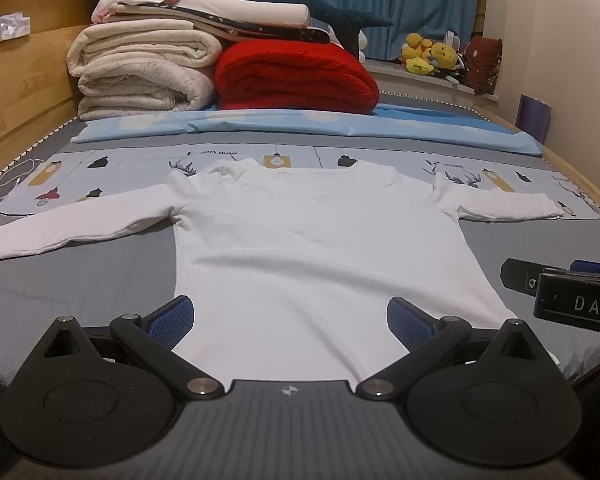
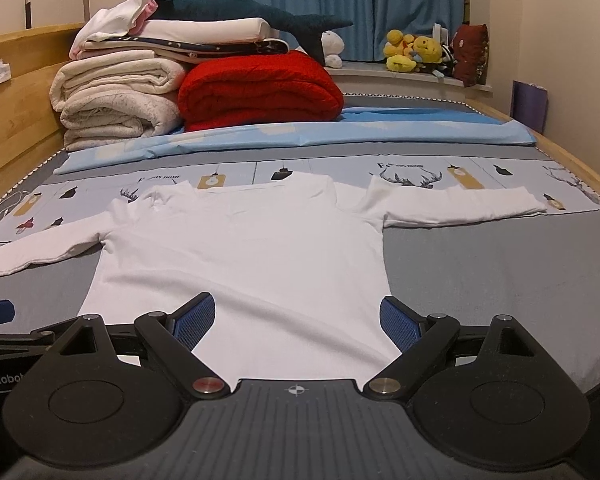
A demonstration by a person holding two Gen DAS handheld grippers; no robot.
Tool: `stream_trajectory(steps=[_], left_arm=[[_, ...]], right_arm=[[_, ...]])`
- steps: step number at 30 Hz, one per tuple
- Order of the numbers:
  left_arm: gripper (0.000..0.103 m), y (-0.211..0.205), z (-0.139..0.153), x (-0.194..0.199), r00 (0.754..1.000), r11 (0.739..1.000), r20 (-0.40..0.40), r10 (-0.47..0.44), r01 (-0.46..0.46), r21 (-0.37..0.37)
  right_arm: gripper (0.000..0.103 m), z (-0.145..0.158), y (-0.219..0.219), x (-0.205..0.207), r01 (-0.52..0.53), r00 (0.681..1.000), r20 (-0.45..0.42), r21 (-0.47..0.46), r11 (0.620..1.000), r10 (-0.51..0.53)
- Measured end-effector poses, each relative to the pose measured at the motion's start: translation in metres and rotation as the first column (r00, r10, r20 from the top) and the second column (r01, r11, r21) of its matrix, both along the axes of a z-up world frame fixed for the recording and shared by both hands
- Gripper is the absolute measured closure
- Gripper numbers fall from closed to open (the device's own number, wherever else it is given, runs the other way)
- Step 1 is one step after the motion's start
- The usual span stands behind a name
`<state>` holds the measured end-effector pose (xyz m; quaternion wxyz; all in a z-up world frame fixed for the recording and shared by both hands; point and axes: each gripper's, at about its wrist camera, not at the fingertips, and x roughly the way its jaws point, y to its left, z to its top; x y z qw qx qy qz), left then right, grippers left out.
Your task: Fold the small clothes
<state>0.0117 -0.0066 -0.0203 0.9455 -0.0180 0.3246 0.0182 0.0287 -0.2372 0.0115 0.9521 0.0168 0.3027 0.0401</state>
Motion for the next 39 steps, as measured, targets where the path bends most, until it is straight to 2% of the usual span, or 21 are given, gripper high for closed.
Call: stream_trajectory(steps=[39], left_arm=[[0.0,0.0004,0.0019,0.0007,1.0,1.0,-0.003,0.004,-0.004,-0.011]], right_arm=[[0.013,-0.0004,0.0022,-0.0001,-0.003,1.0,-0.001,-0.005,1.0,0.003]])
